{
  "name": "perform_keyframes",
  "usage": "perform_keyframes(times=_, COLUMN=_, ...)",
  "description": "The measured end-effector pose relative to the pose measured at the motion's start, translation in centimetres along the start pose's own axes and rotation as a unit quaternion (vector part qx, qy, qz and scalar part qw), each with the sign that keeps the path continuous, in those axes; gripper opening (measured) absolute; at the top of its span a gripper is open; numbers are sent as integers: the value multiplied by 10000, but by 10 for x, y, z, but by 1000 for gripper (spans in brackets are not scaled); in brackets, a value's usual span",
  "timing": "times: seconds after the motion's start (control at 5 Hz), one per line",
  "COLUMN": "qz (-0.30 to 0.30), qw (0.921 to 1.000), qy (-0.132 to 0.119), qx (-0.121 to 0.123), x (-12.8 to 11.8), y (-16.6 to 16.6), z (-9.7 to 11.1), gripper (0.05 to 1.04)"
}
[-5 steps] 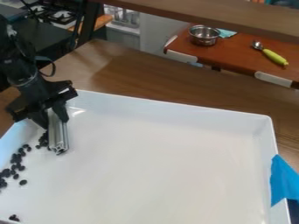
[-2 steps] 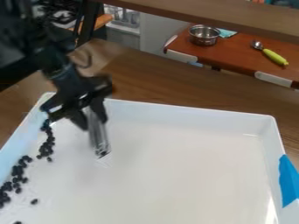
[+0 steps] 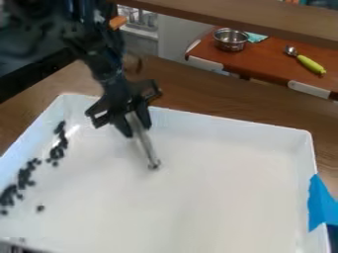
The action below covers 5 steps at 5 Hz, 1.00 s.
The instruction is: Sweep into pile
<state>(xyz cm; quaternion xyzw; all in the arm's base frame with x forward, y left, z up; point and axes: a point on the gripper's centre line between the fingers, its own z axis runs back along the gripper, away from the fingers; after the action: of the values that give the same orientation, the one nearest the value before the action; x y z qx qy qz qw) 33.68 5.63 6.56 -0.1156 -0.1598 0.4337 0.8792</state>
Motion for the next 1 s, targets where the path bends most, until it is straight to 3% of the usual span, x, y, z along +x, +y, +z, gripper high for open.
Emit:
perform_keyframes(times=0.6, qz=197, qw=9998, qy=-85, qx=62, x=28, y=-20, z=-11, gripper=376)
perform_keyframes(times=1.0, qz=320, qw=9994, qy=-88, qx=52, x=34, y=-24, z=-14, gripper=376)
